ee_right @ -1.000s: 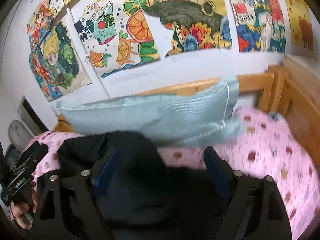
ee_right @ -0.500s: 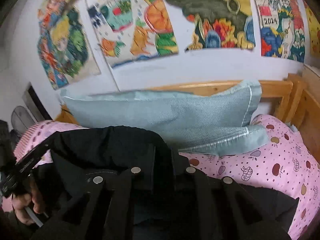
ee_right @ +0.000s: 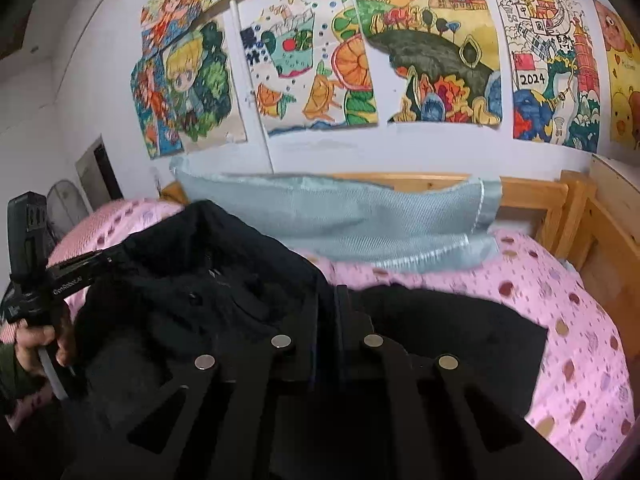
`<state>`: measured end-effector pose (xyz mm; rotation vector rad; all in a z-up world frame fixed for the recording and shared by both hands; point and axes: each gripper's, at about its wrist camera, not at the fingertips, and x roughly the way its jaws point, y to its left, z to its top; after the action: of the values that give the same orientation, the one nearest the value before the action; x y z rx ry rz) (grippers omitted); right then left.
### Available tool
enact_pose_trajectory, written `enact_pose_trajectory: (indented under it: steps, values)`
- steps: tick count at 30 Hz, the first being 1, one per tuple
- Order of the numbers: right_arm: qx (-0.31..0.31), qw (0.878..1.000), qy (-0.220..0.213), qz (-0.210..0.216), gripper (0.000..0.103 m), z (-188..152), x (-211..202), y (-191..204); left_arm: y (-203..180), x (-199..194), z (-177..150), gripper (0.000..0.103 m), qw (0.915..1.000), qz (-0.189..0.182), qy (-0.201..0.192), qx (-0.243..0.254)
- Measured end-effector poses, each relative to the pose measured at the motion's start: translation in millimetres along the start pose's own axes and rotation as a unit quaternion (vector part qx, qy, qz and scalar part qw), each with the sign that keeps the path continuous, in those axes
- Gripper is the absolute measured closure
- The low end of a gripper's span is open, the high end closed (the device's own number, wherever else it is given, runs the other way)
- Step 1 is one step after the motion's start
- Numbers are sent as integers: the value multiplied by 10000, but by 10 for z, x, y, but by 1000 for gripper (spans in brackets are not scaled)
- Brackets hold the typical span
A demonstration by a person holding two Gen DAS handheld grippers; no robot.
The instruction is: Fold large clothes
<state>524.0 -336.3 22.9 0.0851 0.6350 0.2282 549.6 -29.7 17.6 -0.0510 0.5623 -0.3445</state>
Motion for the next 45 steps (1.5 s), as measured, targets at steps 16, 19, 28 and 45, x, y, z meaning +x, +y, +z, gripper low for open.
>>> enact_pose_trajectory:
  steps: [16,19,28,45]
  values:
    - [254,9977,568,-279,98,-760,534,-200,-78,452,-447,102,9954,461,833,70]
    - [127,9979,534,-336,98,-712,434,-145,-28,198,-351,101,9994,-98,299,-129]
    - [162,9985,446,-260,94,-696,271,-188,-337,441,42,101,9923,-1064,436,-459]
    - [-12,9846,1671,510,65,-141,889,195,-272,697,-261,101,9752,-1540,1566,283]
